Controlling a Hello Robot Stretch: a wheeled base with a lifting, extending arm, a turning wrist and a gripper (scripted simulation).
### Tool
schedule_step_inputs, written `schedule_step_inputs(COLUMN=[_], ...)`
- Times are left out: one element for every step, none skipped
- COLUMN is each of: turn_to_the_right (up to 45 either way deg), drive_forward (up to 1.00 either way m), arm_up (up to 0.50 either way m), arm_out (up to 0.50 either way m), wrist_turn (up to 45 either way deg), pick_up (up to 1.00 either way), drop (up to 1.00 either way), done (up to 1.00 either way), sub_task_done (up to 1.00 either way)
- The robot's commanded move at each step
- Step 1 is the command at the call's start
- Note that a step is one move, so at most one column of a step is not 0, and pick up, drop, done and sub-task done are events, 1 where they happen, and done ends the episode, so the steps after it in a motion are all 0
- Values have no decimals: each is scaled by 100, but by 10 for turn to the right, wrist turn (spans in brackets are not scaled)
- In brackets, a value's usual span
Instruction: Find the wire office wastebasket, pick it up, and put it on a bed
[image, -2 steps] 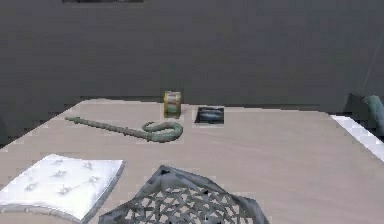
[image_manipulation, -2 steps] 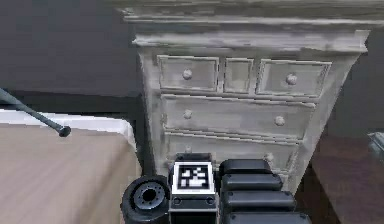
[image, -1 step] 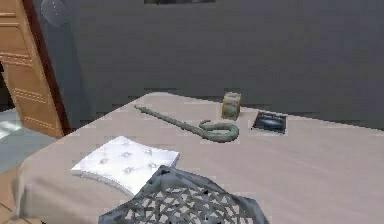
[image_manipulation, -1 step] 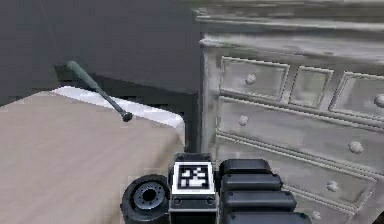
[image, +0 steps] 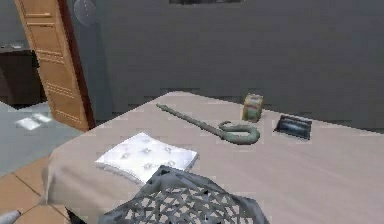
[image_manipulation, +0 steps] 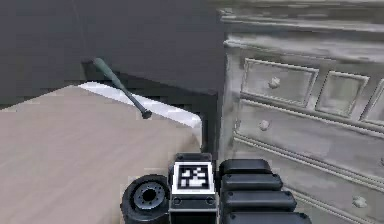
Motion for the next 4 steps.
schedule_step_inputs(turn_to_the_right=[0,450,300,-450], drive_forward=[15,0,0,0], arm_up=[0,0,0,0], arm_out=[0,0,0,0], wrist_turn=[0,0,0,0], pick_up=[0,0,0,0], drop=[0,0,0,0], done=[0,0,0,0], sub_task_done=[0,0,0,0])
